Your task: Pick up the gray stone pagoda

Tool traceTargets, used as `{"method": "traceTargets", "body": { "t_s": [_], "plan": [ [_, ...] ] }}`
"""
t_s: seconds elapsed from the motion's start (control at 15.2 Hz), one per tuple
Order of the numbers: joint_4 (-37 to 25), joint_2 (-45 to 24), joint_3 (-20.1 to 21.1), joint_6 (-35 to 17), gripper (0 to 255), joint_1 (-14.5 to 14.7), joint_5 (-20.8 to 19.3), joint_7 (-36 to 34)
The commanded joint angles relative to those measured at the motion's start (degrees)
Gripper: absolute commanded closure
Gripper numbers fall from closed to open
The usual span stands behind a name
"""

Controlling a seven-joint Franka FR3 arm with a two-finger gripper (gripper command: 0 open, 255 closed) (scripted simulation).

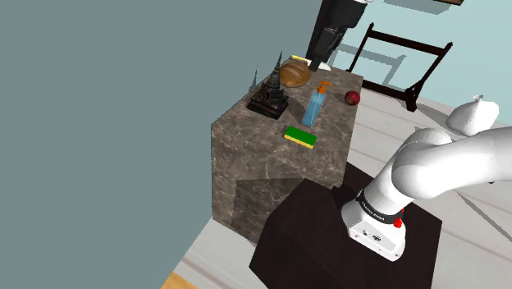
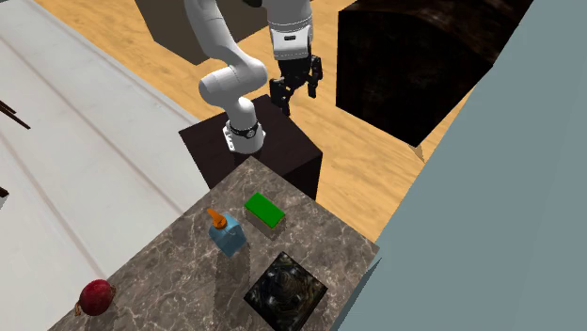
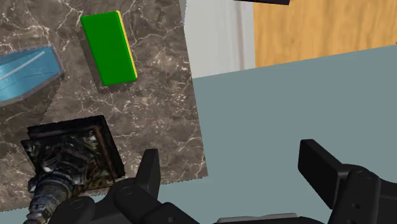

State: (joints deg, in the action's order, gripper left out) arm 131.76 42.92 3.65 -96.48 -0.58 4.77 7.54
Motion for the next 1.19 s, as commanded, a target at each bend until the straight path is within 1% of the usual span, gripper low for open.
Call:
{"method": "traceTargets", "body": {
  "t_s": [0.0, 0.33, 0.66, 0.92, 1.12],
  "plan": [
    [0.0, 0.0, 0.0, 0.0, 0, 0.0, 0.0, 0.0],
    [3.5, -4.8, 2.8, -12.7, 0, -3.6, -2.0, -6.8],
    [4.7, -11.4, 5.6, -24.5, 0, -8.0, -5.2, -14.6],
    [4.1, -17.5, 7.9, -32.9, 0, -12.1, -9.3, -21.9],
    [2.8, -22.3, 9.7, -38.3, 0, -15.7, -13.4, -28.3]
  ]
}}
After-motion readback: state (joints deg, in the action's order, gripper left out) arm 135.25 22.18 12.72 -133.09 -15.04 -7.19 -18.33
